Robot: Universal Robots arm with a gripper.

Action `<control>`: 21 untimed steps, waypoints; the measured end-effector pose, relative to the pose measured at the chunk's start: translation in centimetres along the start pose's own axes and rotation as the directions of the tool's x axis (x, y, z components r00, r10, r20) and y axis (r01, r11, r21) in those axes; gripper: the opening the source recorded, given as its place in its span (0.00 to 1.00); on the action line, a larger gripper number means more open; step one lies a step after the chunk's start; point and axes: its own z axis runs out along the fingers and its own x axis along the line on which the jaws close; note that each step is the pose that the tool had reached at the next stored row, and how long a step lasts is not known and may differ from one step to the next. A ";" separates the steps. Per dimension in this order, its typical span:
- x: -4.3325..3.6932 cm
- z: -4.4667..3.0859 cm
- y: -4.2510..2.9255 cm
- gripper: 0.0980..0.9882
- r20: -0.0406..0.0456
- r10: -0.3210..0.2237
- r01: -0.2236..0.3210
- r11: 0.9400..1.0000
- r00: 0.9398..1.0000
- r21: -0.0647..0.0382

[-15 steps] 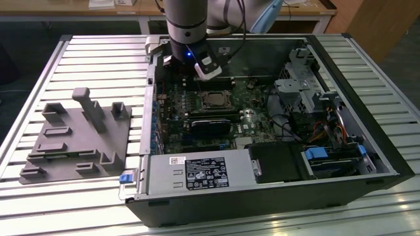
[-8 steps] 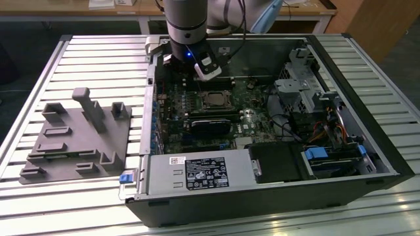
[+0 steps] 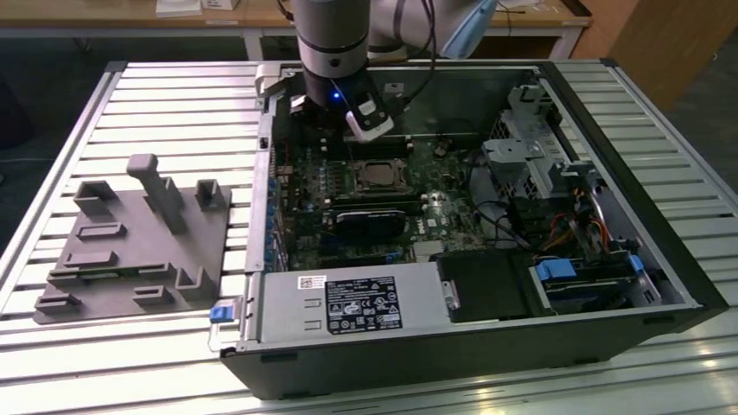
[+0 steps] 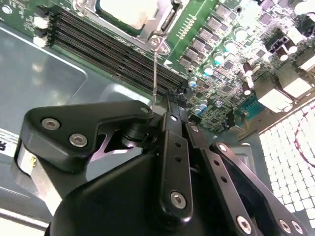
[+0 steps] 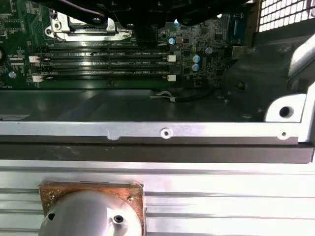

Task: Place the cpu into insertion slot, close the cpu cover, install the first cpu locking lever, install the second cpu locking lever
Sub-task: 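Install the first cpu locking lever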

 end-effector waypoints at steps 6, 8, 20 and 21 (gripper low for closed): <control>-1.63 0.08 0.03 0.01 0.000 0.000 0.000 1.000 1.000 0.000; -2.28 0.12 0.03 0.01 0.000 0.000 0.000 1.000 1.000 0.000; -4.06 0.19 0.07 0.01 0.000 0.000 0.000 1.000 1.000 0.001; -4.06 0.19 0.07 0.01 0.001 0.000 0.000 1.000 1.000 0.002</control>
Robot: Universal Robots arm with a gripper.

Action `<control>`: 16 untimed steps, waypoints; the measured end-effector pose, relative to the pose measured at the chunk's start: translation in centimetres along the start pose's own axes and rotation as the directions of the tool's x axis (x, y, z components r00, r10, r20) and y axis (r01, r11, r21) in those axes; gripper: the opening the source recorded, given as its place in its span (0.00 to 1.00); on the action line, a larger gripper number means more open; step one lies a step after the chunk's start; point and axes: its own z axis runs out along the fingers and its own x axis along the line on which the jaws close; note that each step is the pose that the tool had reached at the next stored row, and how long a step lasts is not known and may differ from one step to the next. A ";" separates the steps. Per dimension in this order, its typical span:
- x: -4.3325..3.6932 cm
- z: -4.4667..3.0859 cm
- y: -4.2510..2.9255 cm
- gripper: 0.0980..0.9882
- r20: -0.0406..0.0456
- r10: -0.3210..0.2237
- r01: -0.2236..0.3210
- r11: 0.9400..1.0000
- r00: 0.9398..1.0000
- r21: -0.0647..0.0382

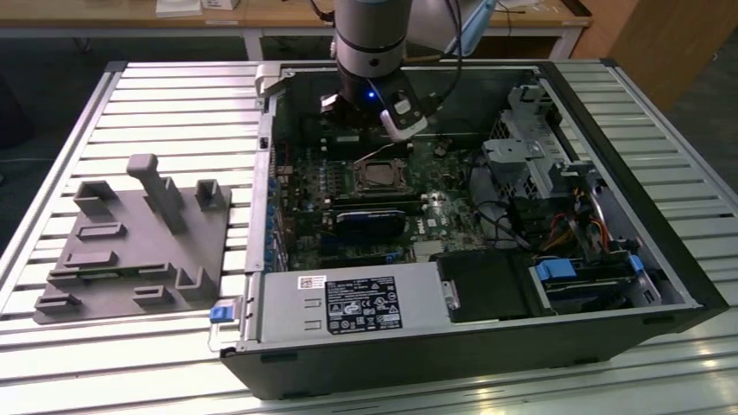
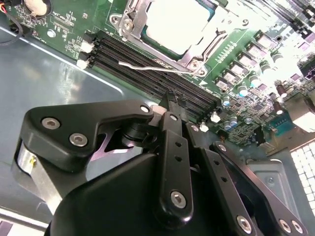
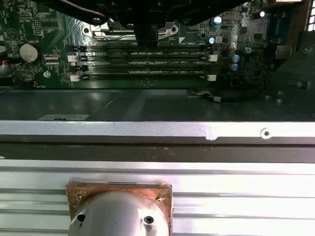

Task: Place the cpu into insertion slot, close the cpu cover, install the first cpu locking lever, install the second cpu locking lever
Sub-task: 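Install the first cpu locking lever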

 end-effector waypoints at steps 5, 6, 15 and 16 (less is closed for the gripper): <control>0.00 0.04 -0.01 0.01 0.030 0.002 -0.002 1.000 1.000 0.014; 0.00 0.06 -0.02 0.01 0.035 0.004 -0.005 1.000 0.999 0.018; 0.00 0.73 -0.22 0.01 0.062 0.038 -0.042 0.998 0.997 0.054; -0.02 0.85 -0.24 0.01 0.063 0.041 -0.044 0.998 0.997 0.054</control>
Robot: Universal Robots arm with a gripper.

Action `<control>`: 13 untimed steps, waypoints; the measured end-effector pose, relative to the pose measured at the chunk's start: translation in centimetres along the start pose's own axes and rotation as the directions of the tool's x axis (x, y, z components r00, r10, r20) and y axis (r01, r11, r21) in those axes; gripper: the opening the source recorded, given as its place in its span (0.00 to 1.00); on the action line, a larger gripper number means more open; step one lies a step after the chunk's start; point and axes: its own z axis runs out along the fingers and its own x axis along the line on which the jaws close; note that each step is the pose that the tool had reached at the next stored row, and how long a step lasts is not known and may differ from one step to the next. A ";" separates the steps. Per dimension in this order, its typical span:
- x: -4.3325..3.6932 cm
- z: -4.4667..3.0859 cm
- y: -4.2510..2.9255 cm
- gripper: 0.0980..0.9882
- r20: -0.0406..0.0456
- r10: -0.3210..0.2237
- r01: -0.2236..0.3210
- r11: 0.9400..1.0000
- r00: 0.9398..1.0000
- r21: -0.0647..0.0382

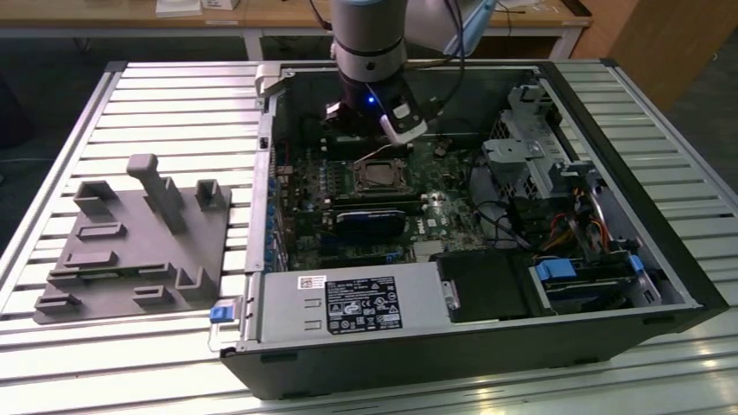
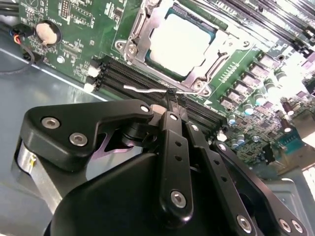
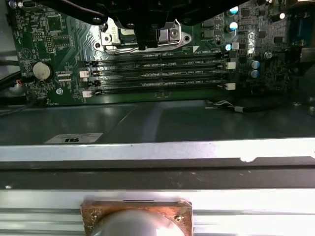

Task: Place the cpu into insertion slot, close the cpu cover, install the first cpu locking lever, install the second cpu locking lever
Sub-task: 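Install the first cpu locking lever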

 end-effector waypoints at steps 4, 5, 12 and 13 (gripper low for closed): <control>-0.14 0.47 0.08 0.01 0.002 0.008 -0.008 1.000 1.000 0.002; -0.19 0.57 0.13 0.01 0.002 0.009 -0.009 1.000 1.000 0.002; -0.47 1.11 0.67 0.01 0.005 0.016 -0.016 1.000 1.000 0.006; -0.52 1.18 0.76 0.01 0.005 0.017 -0.017 1.000 1.000 0.007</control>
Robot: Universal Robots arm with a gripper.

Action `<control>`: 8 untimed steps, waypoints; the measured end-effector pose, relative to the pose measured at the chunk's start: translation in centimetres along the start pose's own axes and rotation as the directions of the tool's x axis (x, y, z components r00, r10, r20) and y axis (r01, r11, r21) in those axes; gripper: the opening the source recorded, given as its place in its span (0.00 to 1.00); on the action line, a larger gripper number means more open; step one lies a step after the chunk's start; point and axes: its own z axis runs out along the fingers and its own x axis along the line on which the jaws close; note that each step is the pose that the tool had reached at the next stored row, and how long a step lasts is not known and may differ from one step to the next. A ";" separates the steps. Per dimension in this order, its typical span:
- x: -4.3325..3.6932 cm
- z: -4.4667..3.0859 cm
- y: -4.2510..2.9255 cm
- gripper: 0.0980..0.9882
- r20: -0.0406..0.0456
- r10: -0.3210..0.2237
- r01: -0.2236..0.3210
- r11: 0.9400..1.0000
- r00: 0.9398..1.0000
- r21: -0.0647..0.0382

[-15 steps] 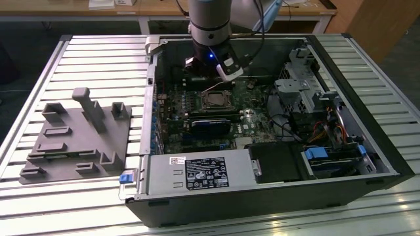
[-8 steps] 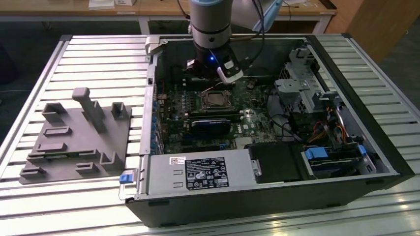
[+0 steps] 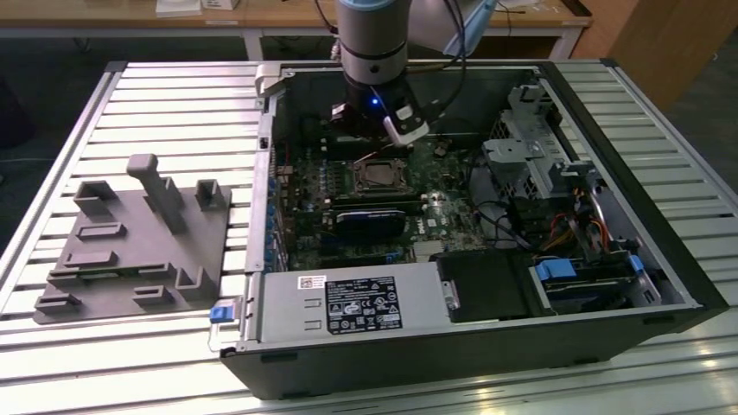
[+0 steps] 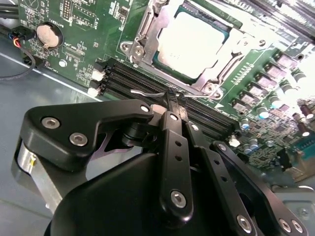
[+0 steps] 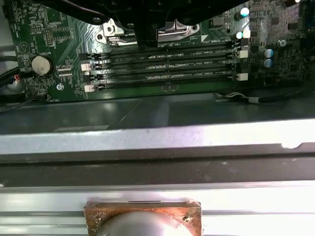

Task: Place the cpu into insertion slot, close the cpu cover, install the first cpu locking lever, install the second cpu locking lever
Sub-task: 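Install the first cpu locking lever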

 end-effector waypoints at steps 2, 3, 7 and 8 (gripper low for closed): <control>-0.12 0.12 0.16 0.01 0.001 0.002 -0.002 1.000 1.000 0.002; -0.18 0.19 0.23 0.01 0.001 0.002 -0.002 1.000 1.000 0.003; -0.32 0.46 0.38 0.01 0.002 0.006 -0.006 1.000 1.000 0.005; -0.33 0.53 0.39 0.01 0.002 0.007 -0.007 1.000 1.000 0.006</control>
